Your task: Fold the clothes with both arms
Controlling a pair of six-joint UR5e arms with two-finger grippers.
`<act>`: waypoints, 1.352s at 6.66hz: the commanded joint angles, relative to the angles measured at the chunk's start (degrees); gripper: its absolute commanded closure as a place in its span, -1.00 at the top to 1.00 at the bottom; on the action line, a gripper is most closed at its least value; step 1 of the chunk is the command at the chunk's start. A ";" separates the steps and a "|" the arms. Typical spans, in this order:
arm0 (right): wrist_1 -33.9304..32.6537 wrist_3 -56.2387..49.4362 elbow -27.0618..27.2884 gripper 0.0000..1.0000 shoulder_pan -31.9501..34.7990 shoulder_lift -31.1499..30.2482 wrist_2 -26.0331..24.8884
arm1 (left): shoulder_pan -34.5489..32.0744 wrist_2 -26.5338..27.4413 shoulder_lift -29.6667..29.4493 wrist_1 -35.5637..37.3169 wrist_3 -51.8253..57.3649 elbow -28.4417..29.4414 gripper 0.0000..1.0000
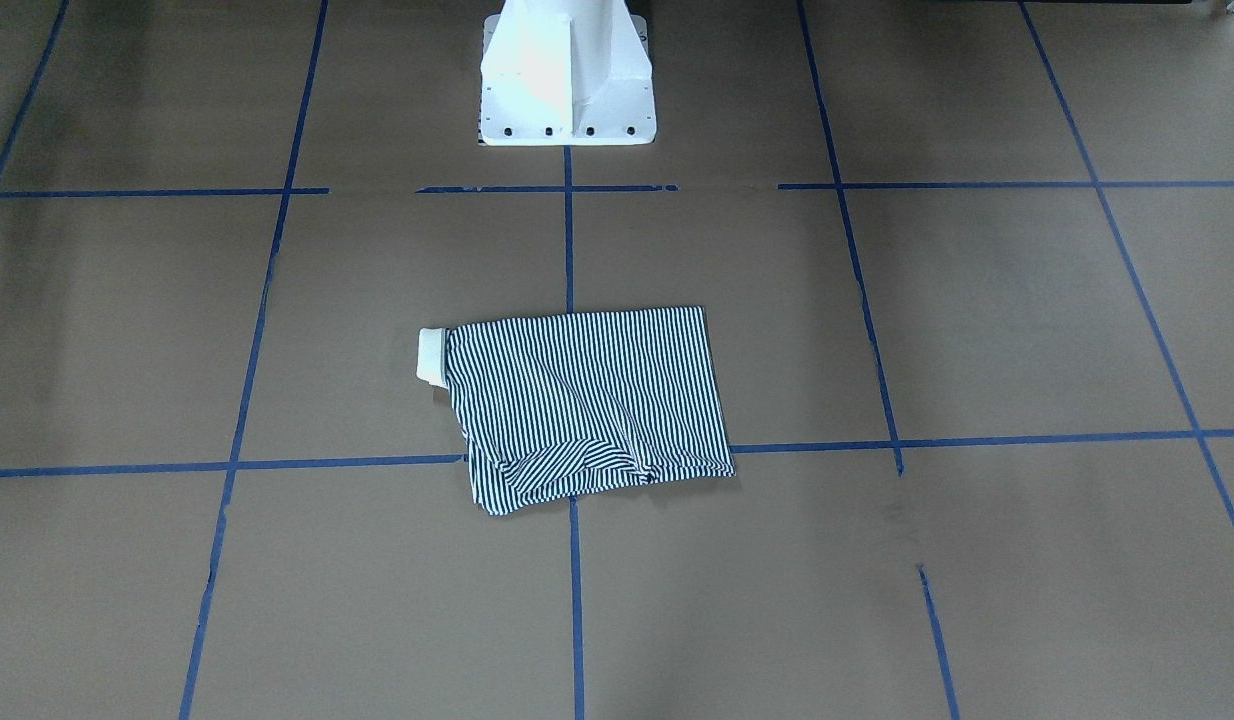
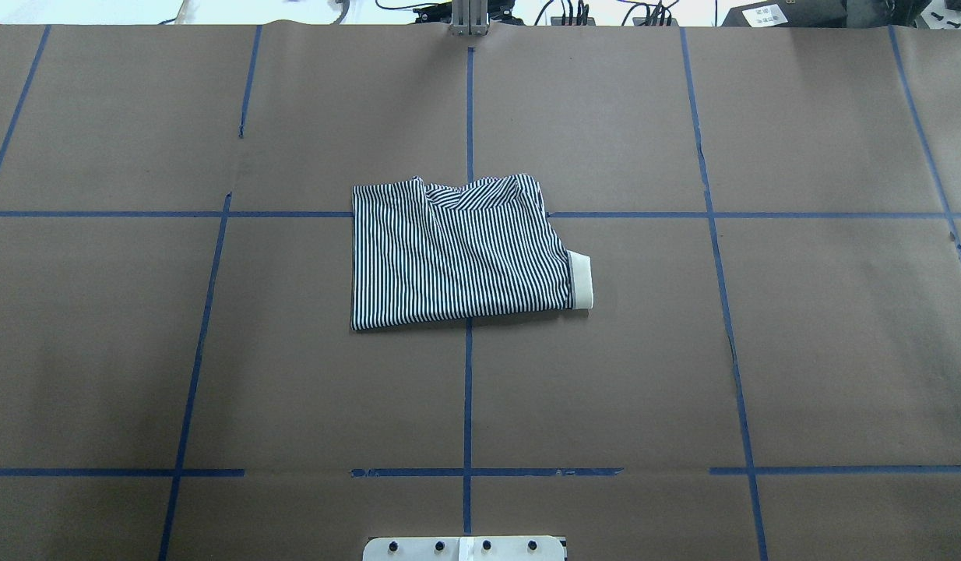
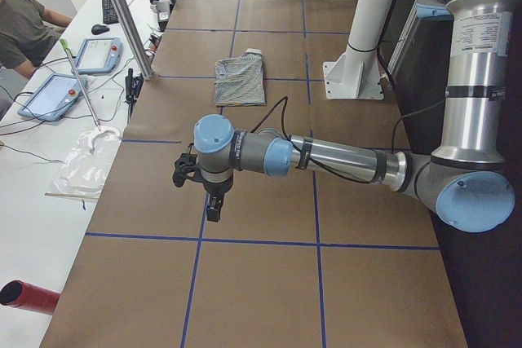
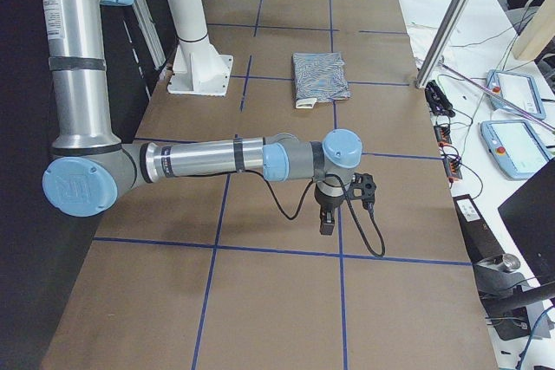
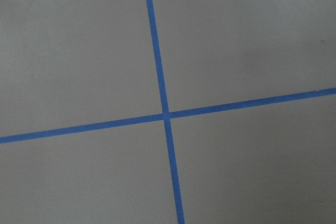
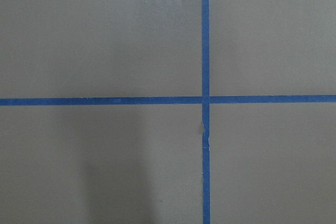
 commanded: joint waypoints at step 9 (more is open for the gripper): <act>-0.24 -5.10 0.44 1.00 -3.87 -2.88 -0.07 | -0.11 -0.11 3.10 8.04 0.05 -0.35 1.00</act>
